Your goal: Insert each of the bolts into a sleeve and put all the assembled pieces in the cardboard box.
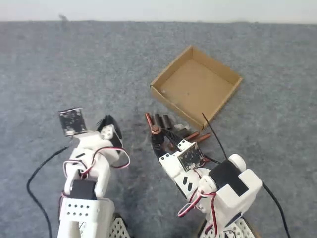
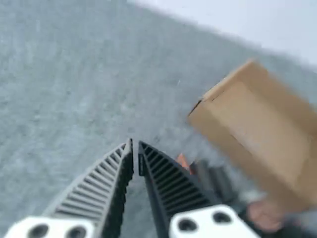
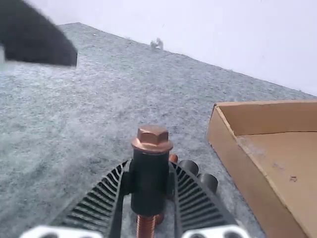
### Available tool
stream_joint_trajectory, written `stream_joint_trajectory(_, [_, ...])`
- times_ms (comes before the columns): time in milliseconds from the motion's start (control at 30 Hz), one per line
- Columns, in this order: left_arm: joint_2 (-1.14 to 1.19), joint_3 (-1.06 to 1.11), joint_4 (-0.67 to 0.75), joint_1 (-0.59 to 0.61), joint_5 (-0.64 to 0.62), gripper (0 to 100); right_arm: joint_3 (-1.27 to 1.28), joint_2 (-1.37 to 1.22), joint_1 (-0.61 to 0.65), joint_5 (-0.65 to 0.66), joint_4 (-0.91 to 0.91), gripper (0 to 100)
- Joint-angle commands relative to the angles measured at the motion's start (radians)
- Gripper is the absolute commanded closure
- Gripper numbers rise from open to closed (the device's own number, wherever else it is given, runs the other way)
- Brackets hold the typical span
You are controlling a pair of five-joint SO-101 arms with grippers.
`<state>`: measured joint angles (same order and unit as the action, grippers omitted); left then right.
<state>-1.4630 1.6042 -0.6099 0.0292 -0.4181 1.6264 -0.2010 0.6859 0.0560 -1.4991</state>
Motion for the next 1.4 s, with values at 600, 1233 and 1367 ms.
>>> stream_joint_trajectory(600, [-0.017, 0.027, -0.293, 0.011, 0.295, 99, 0.043, 0.217, -0.058, 0.003, 0.14, 99.2])
stream_joint_trajectory(1233, [-0.017, 0.028, -0.293, 0.011, 0.295, 99, 0.038, 0.498, -0.131, 0.002, 0.469, 99.2])
stream_joint_trajectory(1367, [-0.017, 0.028, -0.293, 0.011, 0.295, 99, 0.029, 0.545, -0.131, 0.002, 0.516, 99.2])
